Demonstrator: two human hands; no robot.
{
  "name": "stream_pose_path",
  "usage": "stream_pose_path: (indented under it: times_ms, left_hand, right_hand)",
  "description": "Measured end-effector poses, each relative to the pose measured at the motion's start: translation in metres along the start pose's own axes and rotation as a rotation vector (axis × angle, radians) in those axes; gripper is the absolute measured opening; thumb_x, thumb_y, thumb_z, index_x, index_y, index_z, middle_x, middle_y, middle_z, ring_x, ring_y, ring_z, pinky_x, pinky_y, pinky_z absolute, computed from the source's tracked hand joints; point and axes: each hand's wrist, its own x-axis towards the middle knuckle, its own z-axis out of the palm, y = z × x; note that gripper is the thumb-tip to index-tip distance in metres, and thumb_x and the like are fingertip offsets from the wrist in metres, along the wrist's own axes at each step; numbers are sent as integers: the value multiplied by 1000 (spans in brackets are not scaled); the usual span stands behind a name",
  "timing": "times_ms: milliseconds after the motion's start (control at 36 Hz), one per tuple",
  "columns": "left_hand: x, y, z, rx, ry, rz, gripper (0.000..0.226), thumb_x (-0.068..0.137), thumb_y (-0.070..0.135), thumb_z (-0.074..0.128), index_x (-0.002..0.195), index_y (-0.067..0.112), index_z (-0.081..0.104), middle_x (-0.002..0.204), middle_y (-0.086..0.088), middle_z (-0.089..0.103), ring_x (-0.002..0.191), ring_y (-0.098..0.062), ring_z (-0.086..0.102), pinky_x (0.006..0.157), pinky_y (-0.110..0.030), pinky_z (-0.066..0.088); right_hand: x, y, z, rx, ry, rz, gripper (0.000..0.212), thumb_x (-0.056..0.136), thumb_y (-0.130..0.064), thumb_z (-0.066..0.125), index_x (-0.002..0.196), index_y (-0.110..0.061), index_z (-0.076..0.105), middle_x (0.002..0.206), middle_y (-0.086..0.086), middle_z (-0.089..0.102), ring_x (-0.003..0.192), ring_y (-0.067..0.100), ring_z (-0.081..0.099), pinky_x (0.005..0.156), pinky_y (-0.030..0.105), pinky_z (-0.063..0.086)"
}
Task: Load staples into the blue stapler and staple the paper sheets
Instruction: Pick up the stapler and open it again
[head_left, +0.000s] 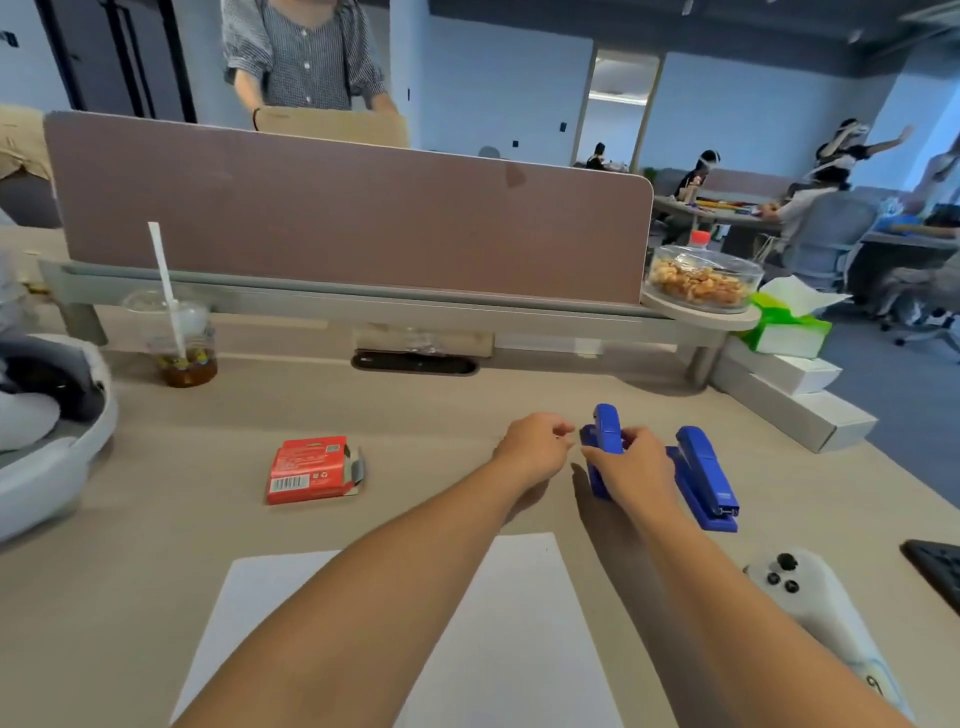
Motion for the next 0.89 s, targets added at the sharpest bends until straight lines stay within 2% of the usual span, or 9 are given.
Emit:
stream_pose_path:
  times_ms: [83,250,333,417,500,556,611,778,889]
  left_hand:
    - [16,2,12,207,13,28,34,100,32,49,133,35,60,134,3,60,126,-23,48,103,-40,40]
    - [28,5,9,360,-41,52,24,99,35,51,112,28,70,118,-4,62,118,-28,43,92,-41,38]
    - [31,1,3,280,-64,68,23,94,31,62,112,23,73,109,-4,70,108,-25,56,92,-39,48]
    - [25,1,-9,148,-93,54,25,92,19,68,116,12,70,110,-5,71,90,-14,60,75,-25,44]
    - [19,-1,-23,77,-134,33,30,91,14,69,121,9,67,116,-7,69,96,-16,62,75,-21,49]
    - [12,-3,-34,35,-147,14,30,89,11,70,119,12,69,114,-7,70,102,-22,66,88,-32,56]
    - [4,-4,-45,-45,-144,-8,26,88,10,72,113,16,72,106,-4,72,101,-23,67,89,-38,58]
    - [-29,-5,-102,36,-135,101,30,87,26,75,116,29,72,108,4,71,100,-15,66,87,-30,54]
    - [-70,-10,-137,99,-90,158,20,86,32,75,103,40,73,104,4,71,93,-14,65,78,-29,52]
  right_hand:
    - [5,2,-3,-23,-17,-11,27,84,-32,70,103,-18,58,81,-2,64,71,12,60,59,24,44]
    - [7,3,-11,-66,25,-55,8,85,-15,61,78,-14,64,66,6,66,55,14,54,48,24,41]
    - [8,3,-15,-123,11,-64,9,85,-13,59,81,-13,67,68,9,69,58,19,60,52,27,46]
    - [7,-2,-19,-130,-27,-74,9,86,-15,62,91,-15,69,74,6,70,66,19,64,53,25,45]
    - [1,-13,-24,-134,-85,-130,15,88,-20,64,100,-14,70,80,2,69,70,14,61,59,25,45]
    - [-5,-23,-27,-140,-121,-181,18,90,-22,64,106,-15,70,84,0,69,73,11,61,61,23,44]
    - [-11,-32,-30,-141,-136,-243,19,91,-22,63,108,-16,70,85,0,70,73,9,62,58,19,42]
    - [-37,-61,-42,-135,-212,-401,25,94,-24,60,118,-20,68,86,-8,67,72,1,58,60,16,38]
    - [-61,-76,-41,-75,-289,-468,26,93,-24,61,118,-20,68,94,-4,72,82,11,65,78,31,52]
